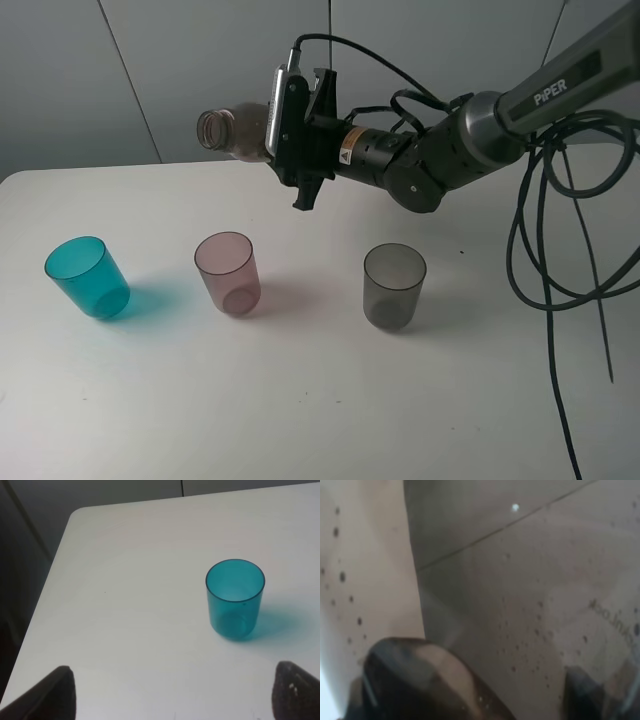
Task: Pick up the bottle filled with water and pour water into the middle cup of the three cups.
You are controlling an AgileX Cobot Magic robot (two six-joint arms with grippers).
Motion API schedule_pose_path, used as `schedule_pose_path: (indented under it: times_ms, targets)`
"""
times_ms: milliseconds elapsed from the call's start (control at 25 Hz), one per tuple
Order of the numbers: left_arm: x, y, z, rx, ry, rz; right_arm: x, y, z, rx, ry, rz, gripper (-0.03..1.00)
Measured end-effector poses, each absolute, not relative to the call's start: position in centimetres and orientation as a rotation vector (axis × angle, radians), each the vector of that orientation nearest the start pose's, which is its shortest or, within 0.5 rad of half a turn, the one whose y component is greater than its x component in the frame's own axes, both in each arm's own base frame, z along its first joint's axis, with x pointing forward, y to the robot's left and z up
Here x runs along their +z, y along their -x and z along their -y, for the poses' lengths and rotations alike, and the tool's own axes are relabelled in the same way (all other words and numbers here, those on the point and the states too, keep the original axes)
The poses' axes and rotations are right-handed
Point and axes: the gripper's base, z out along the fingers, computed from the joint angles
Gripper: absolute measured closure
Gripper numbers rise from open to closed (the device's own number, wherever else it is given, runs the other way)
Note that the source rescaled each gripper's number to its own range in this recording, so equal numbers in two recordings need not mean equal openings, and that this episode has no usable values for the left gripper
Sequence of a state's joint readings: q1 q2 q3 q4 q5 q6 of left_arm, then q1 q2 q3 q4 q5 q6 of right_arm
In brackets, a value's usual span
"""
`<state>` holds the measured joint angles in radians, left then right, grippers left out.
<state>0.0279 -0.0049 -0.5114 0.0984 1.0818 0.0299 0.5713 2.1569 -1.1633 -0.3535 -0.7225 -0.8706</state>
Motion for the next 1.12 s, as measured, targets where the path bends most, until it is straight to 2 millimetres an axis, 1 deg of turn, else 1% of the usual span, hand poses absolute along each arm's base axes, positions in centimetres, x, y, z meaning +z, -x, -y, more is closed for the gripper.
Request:
schedule_pose_path:
  times_ms: [440, 1120]
  targets:
    - [27.90, 0.83, -0.77, 0.154, 0.005, -2.049, 13.32, -36.46, -25.88, -0.400, 1.598, -0.844, 0.97]
    - [27.90, 0.83, -0.77, 0.154, 0.005, -2.049, 13.29, -36.35, -25.98, -0.497, 1.677, -0.709, 0.97]
